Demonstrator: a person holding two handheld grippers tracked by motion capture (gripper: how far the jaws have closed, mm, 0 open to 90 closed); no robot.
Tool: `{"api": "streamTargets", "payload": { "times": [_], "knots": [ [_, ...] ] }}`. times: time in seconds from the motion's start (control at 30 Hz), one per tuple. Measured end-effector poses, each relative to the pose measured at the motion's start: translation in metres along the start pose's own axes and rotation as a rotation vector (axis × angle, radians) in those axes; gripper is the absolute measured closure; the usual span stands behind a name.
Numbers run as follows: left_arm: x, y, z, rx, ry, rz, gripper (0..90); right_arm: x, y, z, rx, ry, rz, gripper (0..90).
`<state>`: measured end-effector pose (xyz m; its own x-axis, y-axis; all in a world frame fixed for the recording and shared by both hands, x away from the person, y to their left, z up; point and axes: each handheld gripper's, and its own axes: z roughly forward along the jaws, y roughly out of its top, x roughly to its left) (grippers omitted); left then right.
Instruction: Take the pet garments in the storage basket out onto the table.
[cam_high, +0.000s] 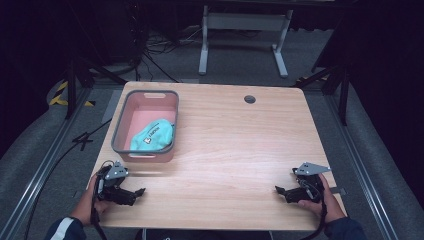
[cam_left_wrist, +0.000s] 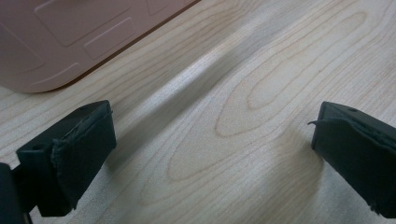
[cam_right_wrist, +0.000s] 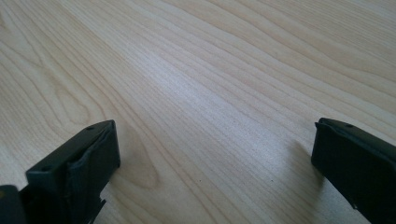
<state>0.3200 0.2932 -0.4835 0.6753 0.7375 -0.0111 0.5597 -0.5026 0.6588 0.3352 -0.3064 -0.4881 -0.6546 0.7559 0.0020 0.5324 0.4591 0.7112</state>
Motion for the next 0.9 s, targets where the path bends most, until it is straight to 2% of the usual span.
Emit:
{"api": "streamTargets", "payload": {
  "times": [0.2, 0.43, 0.5, 0.57, 0.67, 0.7, 0.8, 0.87, 0.9],
  "knots": [
    [-0.001, -0.001, -0.001, -0.001, 0.001, -0.006, 1.0, 0.000, 0.000, 0.000, 0.000, 0.000, 0.000, 1.3],
    [0.002, -0.001, -0.001, 0.001, -0.028, 0.028, 0.4, 0.000, 0.000, 0.000, 0.000, 0.000, 0.002, 1.3],
    [0.001, 0.000, -0.002, 0.007, -0.022, 0.026, 1.1, 0.000, 0.000, 0.000, 0.000, -0.001, 0.002, 1.3],
    [-0.001, 0.000, -0.005, 0.014, -0.030, 0.030, 5.2, 0.000, 0.000, 0.000, 0.000, -0.001, 0.002, 1.3],
    [-0.004, 0.003, -0.009, 0.026, -0.034, 0.060, 19.3, 0.000, 0.000, 0.000, 0.000, -0.001, 0.002, 1.3],
    [-0.005, 0.004, -0.010, 0.033, -0.019, 0.064, 19.2, 0.000, 0.000, 0.000, 0.000, 0.000, 0.002, 1.3],
    [-0.007, 0.006, -0.017, 0.020, -0.035, 0.053, 18.1, 0.000, 0.000, 0.000, 0.000, 0.000, 0.002, 1.3],
    [-0.008, 0.007, -0.019, 0.012, -0.029, 0.056, 18.1, 0.000, 0.000, 0.000, 0.000, 0.000, 0.002, 1.3],
    [-0.008, 0.008, -0.024, 0.006, -0.010, 0.063, 18.1, 0.000, 0.000, 0.000, 0.000, 0.000, 0.002, 1.3]
  ]
}}
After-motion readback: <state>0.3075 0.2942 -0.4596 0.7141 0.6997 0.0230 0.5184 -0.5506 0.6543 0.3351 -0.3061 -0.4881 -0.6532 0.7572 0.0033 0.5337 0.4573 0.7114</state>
